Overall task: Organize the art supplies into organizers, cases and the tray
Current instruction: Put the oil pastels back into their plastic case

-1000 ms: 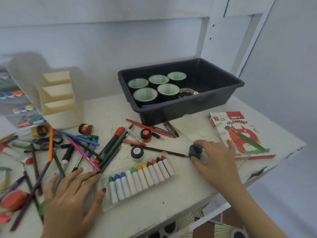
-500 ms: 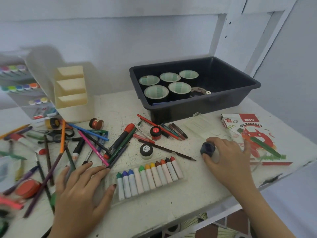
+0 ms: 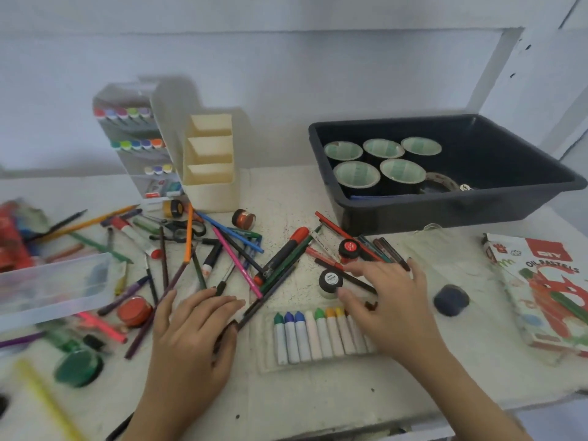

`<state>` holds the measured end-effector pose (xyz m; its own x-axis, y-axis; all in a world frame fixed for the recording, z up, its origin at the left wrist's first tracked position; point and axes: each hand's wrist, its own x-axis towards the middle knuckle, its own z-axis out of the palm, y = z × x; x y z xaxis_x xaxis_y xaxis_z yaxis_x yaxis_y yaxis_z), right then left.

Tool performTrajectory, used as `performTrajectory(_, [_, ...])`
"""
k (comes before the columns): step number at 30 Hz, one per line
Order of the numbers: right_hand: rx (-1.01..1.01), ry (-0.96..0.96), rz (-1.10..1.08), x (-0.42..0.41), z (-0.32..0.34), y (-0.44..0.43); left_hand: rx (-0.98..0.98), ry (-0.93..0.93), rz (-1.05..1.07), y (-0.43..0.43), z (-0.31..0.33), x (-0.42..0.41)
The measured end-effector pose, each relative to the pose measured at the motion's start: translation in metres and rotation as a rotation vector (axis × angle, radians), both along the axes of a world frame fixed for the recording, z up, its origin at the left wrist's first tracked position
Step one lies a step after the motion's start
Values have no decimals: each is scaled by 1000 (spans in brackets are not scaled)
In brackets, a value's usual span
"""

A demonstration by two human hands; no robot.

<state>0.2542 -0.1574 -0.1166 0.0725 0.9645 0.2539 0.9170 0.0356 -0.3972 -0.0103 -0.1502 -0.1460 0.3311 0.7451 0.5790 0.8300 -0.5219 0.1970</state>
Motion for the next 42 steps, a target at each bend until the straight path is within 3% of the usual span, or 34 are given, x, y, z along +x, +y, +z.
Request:
performTrajectory(4, [-42, -72, 32, -23, -3, 15, -103, -20, -9, -1, -1, -28])
performTrajectory(11, [-51, -144, -107, -29, 6, 23, -194, -42, -81, 8, -1, -56])
performTrajectory(16, [7, -71, 70, -66, 12, 32, -276, -77, -119, 14, 7, -66])
performTrajectory(21, [-242, -142, 307, -111, 12, 53, -290, -102, -101, 18, 17, -87])
performTrajectory(24, [-392, -216, 296, -113, 10, 61, -283, -87, -67, 18, 23, -107])
performTrajectory(30, [-406, -254, 170, -121, 17, 72, -286, -38, 107, 23, 32, -159])
performTrajectory(35, [-250, -52, 277, -166, 27, 70, -319, 67, 273, 34, 34, -205])
performTrajectory(39, [-208, -55, 319, -208, 23, 65, -297, 80, 236, 41, 34, -223])
performTrajectory(42, [-311, -134, 282, -217, 19, 67, -265, -71, 157, 42, 41, -226])
